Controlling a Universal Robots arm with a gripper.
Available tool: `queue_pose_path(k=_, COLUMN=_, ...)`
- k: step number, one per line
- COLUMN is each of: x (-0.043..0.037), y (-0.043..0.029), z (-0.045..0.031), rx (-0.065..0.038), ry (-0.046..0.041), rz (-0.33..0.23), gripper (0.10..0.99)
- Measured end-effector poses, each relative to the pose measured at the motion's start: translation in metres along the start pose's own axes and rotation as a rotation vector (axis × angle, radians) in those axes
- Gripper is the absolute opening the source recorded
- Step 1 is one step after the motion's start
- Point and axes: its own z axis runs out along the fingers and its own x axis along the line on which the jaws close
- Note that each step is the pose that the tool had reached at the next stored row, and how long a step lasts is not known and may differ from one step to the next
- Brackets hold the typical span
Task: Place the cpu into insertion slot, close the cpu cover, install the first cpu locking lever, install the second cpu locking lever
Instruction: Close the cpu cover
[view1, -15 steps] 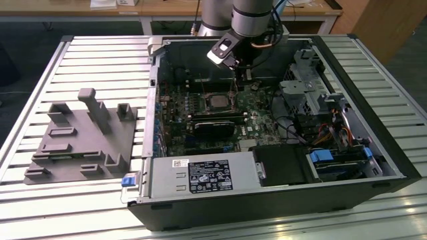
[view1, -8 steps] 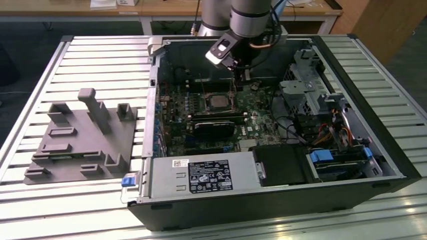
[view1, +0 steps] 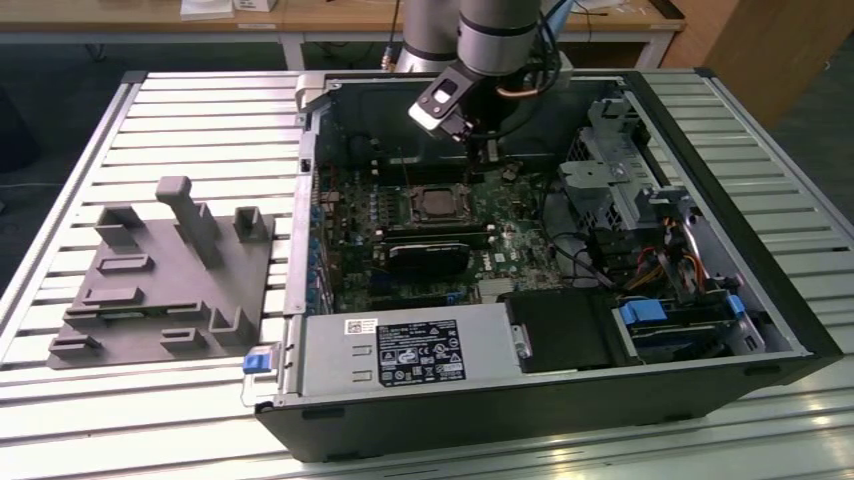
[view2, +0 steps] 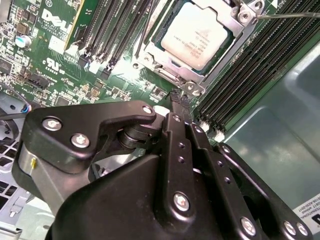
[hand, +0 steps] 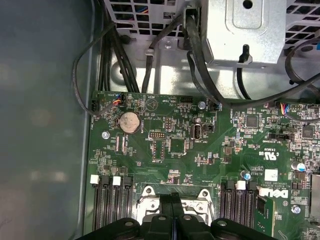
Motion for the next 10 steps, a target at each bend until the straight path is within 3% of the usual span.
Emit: queue_pose_path(k=10, x=-0.0029, y=-0.0020, z=0.0016, rx=0.000, ry=-0.0002, rz=0.000, gripper=0.106)
